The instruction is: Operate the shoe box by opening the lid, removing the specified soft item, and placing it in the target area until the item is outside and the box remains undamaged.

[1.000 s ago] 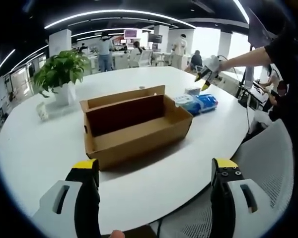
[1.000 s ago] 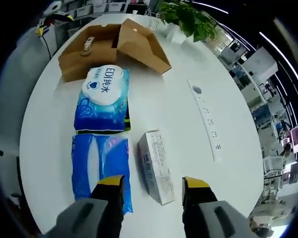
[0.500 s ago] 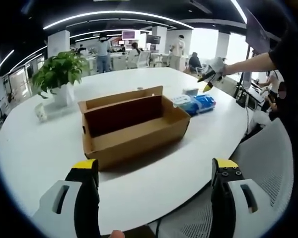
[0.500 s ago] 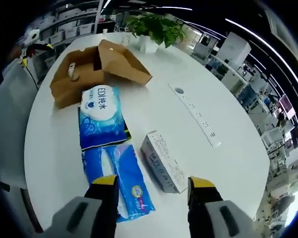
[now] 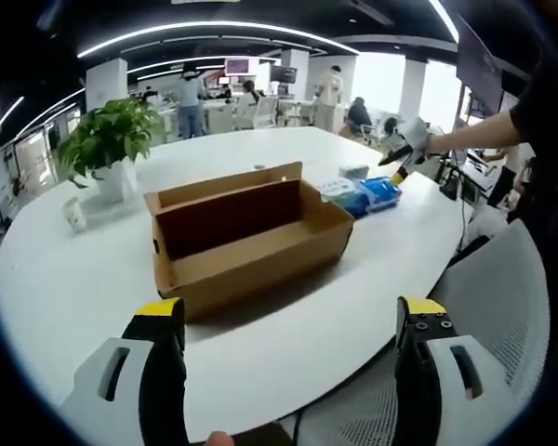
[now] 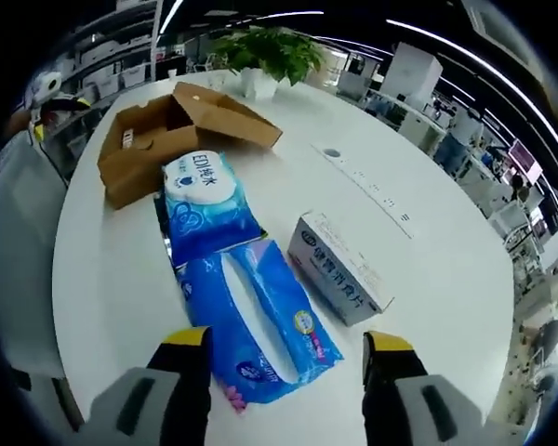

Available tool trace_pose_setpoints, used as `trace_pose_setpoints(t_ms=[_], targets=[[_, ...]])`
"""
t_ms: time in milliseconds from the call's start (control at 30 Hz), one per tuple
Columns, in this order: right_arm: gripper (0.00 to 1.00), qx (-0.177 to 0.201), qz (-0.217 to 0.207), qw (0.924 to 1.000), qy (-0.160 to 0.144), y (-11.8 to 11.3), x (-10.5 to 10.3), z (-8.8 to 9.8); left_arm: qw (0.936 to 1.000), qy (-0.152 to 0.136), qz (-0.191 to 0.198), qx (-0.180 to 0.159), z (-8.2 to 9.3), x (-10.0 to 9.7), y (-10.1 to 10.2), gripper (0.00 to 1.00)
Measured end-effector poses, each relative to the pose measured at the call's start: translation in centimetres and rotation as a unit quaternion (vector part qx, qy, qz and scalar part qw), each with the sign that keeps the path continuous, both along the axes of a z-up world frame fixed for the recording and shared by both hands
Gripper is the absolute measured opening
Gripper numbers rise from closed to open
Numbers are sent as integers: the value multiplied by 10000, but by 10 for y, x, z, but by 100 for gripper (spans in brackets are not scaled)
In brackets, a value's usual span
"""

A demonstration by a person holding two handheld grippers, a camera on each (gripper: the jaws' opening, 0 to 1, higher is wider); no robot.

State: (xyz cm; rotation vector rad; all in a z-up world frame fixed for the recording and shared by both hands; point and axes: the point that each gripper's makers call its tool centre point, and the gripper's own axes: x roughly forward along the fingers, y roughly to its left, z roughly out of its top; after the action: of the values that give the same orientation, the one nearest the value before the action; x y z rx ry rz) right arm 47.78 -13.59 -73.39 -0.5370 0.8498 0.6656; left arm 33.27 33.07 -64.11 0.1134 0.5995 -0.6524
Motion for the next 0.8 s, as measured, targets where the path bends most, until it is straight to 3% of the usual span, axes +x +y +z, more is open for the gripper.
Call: trace_pose_setpoints(t_ms=[167,467,567,800], targets=[[68,-7,-173,9998,25,-4,-9,-11,10000,8,-25,16,0,-2,-1,94],[65,-54,-384,9990,218,-6,-28,-35,10000,32,-49,33,-2,-3,-4,94],[61,-188,-343,9991,150,-9,-28,-40,10000,40,-36,36,-2,-4,-4,94],[55,-51,-546,9984,139,-12,-23,-41,10000,62,10,53,-3,-5,-1,94]])
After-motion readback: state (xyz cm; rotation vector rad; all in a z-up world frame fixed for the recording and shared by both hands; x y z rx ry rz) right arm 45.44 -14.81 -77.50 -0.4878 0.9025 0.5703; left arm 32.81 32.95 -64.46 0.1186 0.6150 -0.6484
